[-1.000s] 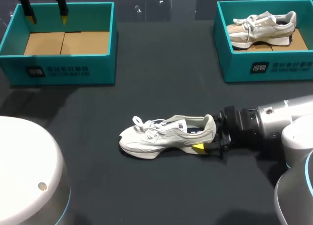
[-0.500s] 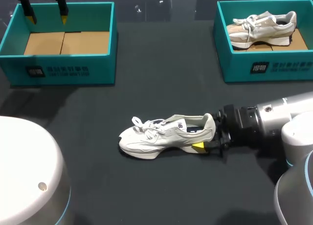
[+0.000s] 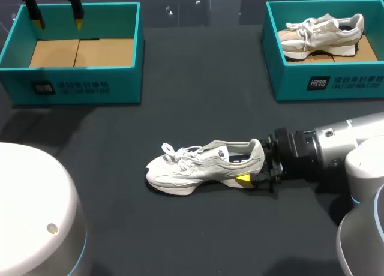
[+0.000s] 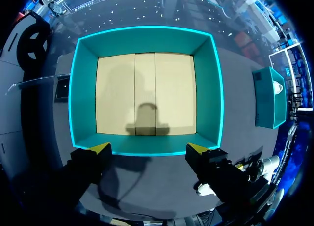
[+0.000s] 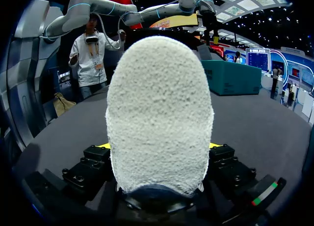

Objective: Take the shoe out of the shoebox, open the shoe tongue, remove and reinsert the insole, then place the shoe into the shoebox

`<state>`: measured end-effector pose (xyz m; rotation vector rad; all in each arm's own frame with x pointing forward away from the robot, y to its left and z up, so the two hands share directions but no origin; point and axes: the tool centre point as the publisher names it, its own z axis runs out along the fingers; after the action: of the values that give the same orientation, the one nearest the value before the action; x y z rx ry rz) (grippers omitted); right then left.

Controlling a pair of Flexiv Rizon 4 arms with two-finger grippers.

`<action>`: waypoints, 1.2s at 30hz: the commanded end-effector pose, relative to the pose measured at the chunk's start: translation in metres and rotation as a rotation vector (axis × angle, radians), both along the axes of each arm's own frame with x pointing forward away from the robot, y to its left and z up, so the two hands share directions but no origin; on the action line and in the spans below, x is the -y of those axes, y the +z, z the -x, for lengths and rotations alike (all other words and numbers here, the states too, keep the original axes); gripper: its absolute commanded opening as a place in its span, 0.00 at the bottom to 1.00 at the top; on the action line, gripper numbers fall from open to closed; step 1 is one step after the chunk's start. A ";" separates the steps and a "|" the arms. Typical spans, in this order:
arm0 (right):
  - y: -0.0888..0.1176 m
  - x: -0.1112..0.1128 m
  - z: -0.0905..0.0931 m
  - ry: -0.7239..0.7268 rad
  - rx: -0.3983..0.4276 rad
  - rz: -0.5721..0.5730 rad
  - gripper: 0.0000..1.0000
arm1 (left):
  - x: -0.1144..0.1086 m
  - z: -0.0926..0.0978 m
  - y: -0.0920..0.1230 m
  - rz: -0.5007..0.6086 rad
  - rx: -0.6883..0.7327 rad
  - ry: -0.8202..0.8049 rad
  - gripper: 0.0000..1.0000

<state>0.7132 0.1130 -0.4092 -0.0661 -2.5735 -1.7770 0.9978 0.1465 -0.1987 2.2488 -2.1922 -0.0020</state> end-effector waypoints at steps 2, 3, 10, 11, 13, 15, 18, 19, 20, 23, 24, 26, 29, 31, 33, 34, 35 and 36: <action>0.000 -0.002 0.001 -0.002 0.001 0.002 0.00 | 0.022 0.038 0.010 -0.021 0.029 -0.011 1.00; 0.000 -0.002 0.001 -0.002 0.001 0.002 0.00 | 0.027 0.044 0.011 -0.021 0.028 -0.015 1.00; 0.000 -0.002 0.001 -0.002 0.001 0.002 0.00 | 0.060 0.089 0.011 -0.025 0.043 -0.015 1.00; 0.000 -0.002 0.001 -0.002 0.001 0.002 0.00 | 0.065 0.095 0.011 -0.027 0.042 -0.017 1.00; 0.000 -0.002 0.001 -0.002 0.001 0.002 0.00 | 0.075 0.109 0.010 -0.036 0.046 -0.030 1.00; 0.000 -0.002 0.001 -0.002 0.001 0.002 0.00 | 0.087 0.121 0.010 -0.038 0.058 -0.036 1.00; 0.000 -0.002 0.001 -0.002 0.001 0.002 0.00 | 0.104 0.140 0.014 -0.034 0.046 -0.057 1.00; 0.000 -0.002 0.001 -0.002 0.001 0.002 0.00 | 0.109 0.147 0.014 -0.033 0.049 -0.064 1.00; 0.000 -0.002 0.001 -0.002 0.001 0.002 0.00 | 0.114 0.153 0.015 -0.033 0.050 -0.065 1.00; 0.000 -0.002 0.001 -0.002 0.001 0.002 0.00 | 0.128 0.170 0.016 -0.029 0.056 -0.072 1.00; 0.000 -0.002 0.001 -0.002 0.001 0.002 0.00 | 0.132 0.175 0.016 -0.030 0.050 -0.076 1.00; 0.000 -0.002 0.001 -0.002 0.001 0.002 0.00 | 0.140 0.187 0.015 -0.035 0.051 -0.081 1.00; 0.000 -0.002 0.001 -0.002 0.001 0.002 0.00 | 0.153 0.204 0.011 -0.042 0.050 -0.097 1.00; 0.000 -0.002 0.001 -0.002 0.001 0.002 0.00 | 0.163 0.215 0.009 -0.039 0.046 -0.107 1.00; 0.000 -0.002 0.001 -0.002 0.001 0.002 0.00 | 0.172 0.225 0.007 -0.038 0.041 -0.111 1.00; 0.000 -0.002 0.001 -0.002 0.001 0.002 0.00 | 0.177 0.231 0.006 -0.034 0.035 -0.115 1.00; 0.000 -0.002 0.001 -0.002 0.001 0.002 0.00 | 0.182 0.237 0.006 -0.033 0.034 -0.115 1.00; 0.000 -0.002 0.001 -0.002 0.001 0.002 0.00 | 0.186 0.242 0.005 -0.028 0.030 -0.117 1.00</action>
<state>0.7133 0.1131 -0.4092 -0.0656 -2.5734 -1.7766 0.7683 -0.0320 -0.1907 2.1192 -2.3245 -0.0453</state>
